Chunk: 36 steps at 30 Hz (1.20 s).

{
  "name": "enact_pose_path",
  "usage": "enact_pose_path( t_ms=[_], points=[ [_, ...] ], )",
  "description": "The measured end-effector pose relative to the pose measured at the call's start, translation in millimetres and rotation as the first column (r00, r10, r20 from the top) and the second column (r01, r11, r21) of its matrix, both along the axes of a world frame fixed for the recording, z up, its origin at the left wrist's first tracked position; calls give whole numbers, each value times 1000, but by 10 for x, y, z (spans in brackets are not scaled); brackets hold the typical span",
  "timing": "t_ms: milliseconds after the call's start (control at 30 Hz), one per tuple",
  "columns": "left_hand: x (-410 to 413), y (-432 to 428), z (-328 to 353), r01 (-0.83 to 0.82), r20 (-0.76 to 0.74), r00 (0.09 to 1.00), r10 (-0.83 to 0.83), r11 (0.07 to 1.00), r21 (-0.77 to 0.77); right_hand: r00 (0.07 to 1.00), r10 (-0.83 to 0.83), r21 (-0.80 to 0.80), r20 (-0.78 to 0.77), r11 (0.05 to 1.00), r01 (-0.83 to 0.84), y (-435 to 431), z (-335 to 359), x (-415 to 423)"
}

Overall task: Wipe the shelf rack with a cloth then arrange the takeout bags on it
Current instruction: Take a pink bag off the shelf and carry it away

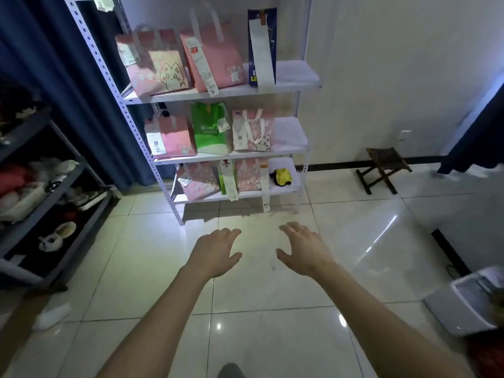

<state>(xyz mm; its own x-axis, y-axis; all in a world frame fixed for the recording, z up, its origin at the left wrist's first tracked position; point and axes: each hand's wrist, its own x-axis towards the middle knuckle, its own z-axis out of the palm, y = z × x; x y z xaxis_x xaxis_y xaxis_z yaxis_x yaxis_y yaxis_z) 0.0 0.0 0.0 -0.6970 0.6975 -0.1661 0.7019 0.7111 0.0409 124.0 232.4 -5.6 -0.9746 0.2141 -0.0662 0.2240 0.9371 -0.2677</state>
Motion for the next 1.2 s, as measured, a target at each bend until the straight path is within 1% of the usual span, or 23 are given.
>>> enact_pose_path(
  t_ms=[67, 133, 300, 500, 733, 933, 1200],
  points=[
    [-121, 73, -80, -13, 33, 999, 13, 1000, -15, 1000, -4, -34, 20, 999, 4, 74, -68, -136],
    [-292, 137, -202, -24, 52, 998, 25, 999, -27, 999, 2, -33, 52, 999, 0, 159, -176, -326],
    [-972, 400, -505, -21, 82, 996, 26, 998, -61, 995, -14, -29, 101, 999, 17, 414, -414, -1076],
    [-1872, 748, -775, -18, 136, 990, 24, 999, -47, 981, -65, -67, 184, 995, 78, 720, -615, -1960],
    [-2638, 1165, -965, -10, 151, 988, 22, 997, -75, 967, -123, -84, 223, 986, 145, 1052, -739, -2716],
    [-3162, 1540, -1259, -28, 186, 982, 45, 995, -95, 957, -93, -129, 274, 983, 133, 1430, -1034, -3289],
    [-3938, 2176, -1959, -110, 251, 958, 138, 986, -122, 952, -37, -195, 305, 976, 101, 2010, -1819, -4188]
  ],
)
